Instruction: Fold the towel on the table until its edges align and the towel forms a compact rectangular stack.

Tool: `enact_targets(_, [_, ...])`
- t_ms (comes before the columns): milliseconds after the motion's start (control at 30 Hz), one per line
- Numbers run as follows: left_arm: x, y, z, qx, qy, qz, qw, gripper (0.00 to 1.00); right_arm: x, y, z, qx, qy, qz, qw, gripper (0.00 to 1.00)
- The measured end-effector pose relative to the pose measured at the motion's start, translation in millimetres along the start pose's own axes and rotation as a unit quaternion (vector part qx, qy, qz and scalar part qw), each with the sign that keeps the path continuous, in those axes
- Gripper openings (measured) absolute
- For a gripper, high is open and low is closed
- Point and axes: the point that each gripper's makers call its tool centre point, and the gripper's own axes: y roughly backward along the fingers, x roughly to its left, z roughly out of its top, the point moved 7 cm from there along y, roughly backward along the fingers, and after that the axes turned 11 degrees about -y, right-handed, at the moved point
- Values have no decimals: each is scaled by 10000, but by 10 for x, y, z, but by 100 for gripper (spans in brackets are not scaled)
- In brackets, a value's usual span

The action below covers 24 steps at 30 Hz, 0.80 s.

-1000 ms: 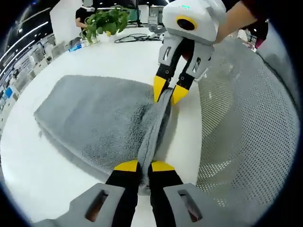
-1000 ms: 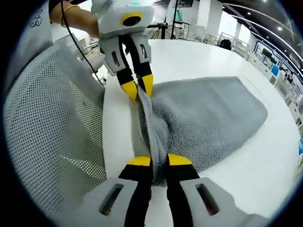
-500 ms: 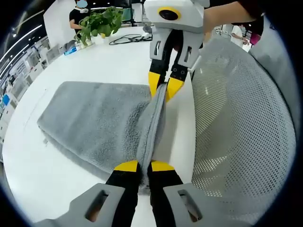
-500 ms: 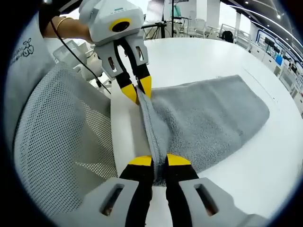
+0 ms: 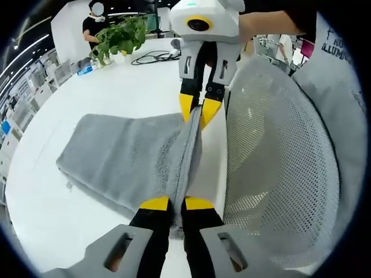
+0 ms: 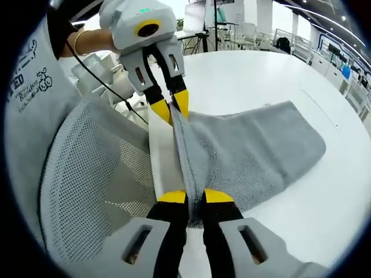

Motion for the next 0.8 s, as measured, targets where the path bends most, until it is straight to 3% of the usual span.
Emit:
enact_targets(200, [-58,136,87,-177,73,15,9998,7,79,126,7,-115,-341,136,9993,6])
enact_targets(400, [-102,315,225,-334,250,23,9991,7,233,305,92,-53,-184,175,9997,6])
enact_targets(533, [-110,441,301,-310,141,77,9994,7,292,399,141,-121,-323,261,9991,6])
enact_targets(800, [-172,649,474,-532,35,0,9986,7,460,642,205,-157,-502,513,9973,6])
